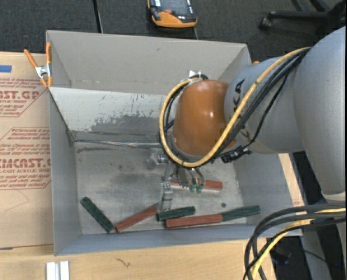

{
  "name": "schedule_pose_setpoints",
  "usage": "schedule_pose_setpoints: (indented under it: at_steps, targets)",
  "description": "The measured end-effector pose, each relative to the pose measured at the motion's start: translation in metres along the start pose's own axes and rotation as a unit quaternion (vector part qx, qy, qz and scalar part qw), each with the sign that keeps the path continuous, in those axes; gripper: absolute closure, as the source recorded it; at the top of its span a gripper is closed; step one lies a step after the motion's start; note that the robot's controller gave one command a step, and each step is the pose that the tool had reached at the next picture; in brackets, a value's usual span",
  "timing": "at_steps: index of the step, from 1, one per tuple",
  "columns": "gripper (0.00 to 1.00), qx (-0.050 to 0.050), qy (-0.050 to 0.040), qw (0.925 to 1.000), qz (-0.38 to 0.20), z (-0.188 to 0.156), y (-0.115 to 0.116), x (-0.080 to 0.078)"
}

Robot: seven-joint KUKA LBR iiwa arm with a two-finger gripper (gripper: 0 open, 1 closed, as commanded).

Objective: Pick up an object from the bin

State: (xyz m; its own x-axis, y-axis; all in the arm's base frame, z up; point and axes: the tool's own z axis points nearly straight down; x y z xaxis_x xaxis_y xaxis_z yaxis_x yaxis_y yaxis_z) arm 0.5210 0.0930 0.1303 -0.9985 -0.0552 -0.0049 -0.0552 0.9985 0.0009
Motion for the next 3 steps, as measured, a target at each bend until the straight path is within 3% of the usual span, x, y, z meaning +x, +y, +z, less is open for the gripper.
schedule_pose_setpoints:
  at_steps: [1, 2, 3]
  targets:
    - [0.0, 0.001, 0.0053, 0.9998, -0.022, 0.031, 0.005, 0.016]
    - [0.0, 0.0, 0.0023, 0.9971, -0.077, 0.016, 0.028, 0.011]
    - [0.0, 0.0, 0.0019, 0.9971, -0.076, 0.054, 0.037, 0.011]
